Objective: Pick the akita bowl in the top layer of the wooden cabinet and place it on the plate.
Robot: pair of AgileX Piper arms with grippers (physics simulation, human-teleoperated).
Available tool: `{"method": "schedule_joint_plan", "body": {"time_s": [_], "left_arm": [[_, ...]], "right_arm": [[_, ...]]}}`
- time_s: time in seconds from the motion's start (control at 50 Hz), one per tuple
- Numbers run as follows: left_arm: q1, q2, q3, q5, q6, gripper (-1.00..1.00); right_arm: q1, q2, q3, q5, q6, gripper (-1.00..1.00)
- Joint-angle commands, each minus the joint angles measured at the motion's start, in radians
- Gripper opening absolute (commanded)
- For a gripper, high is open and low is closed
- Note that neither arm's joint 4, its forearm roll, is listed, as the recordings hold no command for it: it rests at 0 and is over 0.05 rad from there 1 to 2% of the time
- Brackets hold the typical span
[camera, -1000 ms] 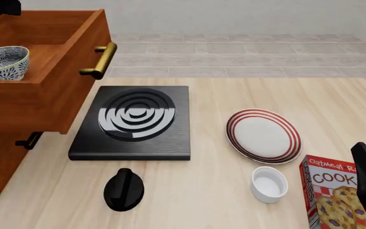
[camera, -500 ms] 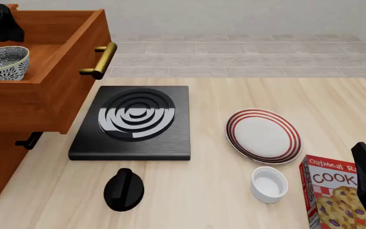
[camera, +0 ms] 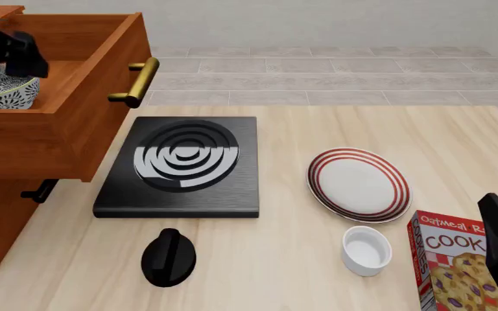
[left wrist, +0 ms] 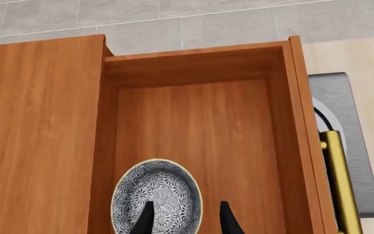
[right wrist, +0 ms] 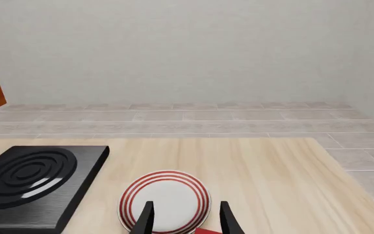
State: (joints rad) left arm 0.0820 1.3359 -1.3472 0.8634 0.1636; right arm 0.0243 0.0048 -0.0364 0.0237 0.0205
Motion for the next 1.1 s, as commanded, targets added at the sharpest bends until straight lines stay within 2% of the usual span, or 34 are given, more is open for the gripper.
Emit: {"method": "schedule_joint_plan", "body": {"time_s": [0.02, 0.24, 0.8, 0.96, 0.98, 1.1], "left_arm": [[-0.010, 0.023, 0.025, -0.029, -0.009, 1.00], [-0.038, 0.021, 0.063, -0.047, -0.041, 1.00], [-0.038, 0.007, 0.158, -0.098, -0.054, 1.00], [-0.037, 0.005, 0.155, -0.098, -0.051, 1.00], [-0.034, 0.005, 0.155, -0.099, -0.049, -1.00], [-0.026, -0.003, 0.157, -0.108, -0.028, -1.00]], "right_arm": [[0.000, 0.001, 0.001, -0.001, 0.001, 1.00], [0.001, 0.001, -0.001, 0.001, 0.002, 1.00], [0.003, 0.000, -0.001, 0.002, 0.002, 1.00], [0.004, 0.000, -0.001, 0.002, 0.002, 1.00], [0.003, 0.000, -0.001, 0.002, 0.002, 1.00], [0.004, 0.000, -0.001, 0.001, 0.002, 1.00]]}}
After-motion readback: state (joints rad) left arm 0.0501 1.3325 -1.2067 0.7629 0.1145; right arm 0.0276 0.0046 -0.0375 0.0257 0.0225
